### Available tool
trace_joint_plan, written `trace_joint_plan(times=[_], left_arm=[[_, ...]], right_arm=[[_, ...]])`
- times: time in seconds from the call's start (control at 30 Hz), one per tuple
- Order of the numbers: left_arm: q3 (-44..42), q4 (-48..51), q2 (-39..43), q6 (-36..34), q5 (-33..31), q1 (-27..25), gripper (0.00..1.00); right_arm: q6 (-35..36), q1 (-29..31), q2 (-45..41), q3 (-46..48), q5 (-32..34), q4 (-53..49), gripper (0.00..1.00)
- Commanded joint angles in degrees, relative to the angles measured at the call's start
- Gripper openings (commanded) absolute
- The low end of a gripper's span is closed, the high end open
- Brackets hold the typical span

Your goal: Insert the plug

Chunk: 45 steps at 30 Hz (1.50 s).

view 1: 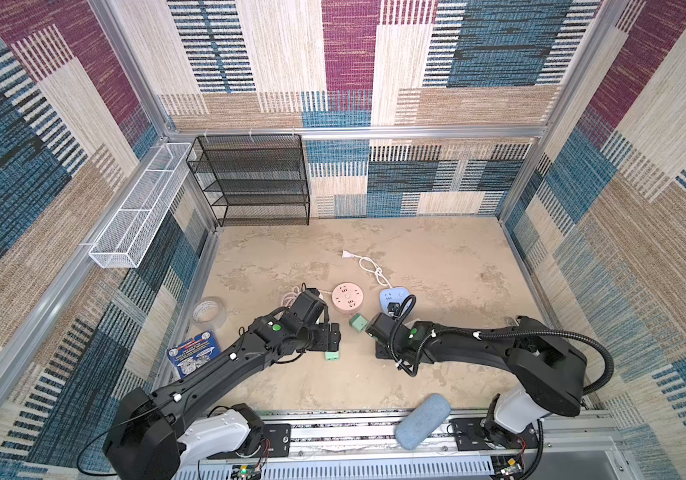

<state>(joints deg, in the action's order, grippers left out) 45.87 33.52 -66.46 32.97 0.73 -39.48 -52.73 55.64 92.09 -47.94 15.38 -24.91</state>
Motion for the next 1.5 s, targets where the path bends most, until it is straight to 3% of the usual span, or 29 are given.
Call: trace_joint_plan(times=[0.0, 0.13, 0.3, 0.53, 0.8, 1.47], left_arm=[[0.63, -1.18, -0.95, -0.84, 2.68, 0.03, 0.94], [2.22, -1.27, -2.98, -2.36, 6.60, 0.02, 0.94], [4.35, -2.41, -6.23, -3.11, 15.79, 0.03, 0.94], [5.13, -6.58, -7.27, -0.98, 23.02, 0.02, 0.93], [4.16, -11.73, -8.15, 1.42, 28.45, 0.07, 0.89], [-1.76, -26.75, -9.67, 10.08, 42.11, 0.02, 0.61]], right_arm=[[2.98, 0.04, -1.77, 0.45, -1.27, -0.06, 0.16], [11.58, 0.04, -7.67, 2.04, -5.56, 2.93, 0.00], [22.05, 0.00, -15.72, 4.04, -13.16, 6.39, 0.00], [28.23, 0.15, -19.27, 2.83, -18.60, 7.09, 0.00], [31.39, 0.53, -19.34, 0.88, -19.95, 8.24, 0.00], [34.99, 0.96, -19.97, -0.83, -15.76, 10.70, 0.00]])
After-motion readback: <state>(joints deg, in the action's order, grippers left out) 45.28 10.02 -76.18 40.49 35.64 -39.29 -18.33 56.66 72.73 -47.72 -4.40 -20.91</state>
